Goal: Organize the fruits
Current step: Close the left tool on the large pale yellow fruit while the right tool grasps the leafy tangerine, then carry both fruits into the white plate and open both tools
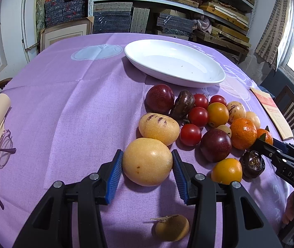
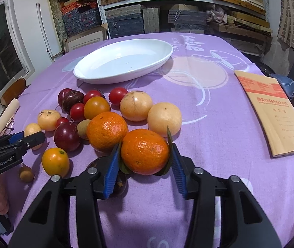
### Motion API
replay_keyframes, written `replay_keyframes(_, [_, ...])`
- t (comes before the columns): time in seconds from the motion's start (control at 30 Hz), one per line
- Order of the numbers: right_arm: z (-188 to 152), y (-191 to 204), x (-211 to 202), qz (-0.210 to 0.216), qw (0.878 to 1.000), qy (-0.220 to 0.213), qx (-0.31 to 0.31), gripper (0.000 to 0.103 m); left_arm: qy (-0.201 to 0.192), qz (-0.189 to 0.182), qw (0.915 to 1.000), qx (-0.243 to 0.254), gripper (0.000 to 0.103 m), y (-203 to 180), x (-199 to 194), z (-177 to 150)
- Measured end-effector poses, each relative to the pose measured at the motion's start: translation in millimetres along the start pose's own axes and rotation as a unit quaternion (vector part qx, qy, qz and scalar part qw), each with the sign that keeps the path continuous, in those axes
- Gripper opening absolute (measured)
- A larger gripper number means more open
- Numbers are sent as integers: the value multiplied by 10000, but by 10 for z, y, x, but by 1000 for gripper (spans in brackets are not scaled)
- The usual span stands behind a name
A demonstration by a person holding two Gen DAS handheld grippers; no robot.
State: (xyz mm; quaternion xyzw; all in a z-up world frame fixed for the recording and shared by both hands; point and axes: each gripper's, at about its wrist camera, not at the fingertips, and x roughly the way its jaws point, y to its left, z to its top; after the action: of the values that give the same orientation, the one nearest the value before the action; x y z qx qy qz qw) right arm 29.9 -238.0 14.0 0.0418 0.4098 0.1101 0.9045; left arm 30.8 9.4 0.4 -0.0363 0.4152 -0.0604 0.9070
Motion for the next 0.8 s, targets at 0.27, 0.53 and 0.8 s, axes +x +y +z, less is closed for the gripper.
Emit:
replay_keyframes(0.27, [28,-68,-200,83,9992,-300,253,46,-154,-256,9994,-155,48,74,-103,44])
replay_keyframes(0.53, [408,-11,-468,129,9987,-486,-41,46,-143,-106,9998,-50,47,44,-151,268])
replay_keyframes(0.8, [1170,103,-268,233,9980,-573,-151,46,-504,18,9986,188,47,-118,-180,930])
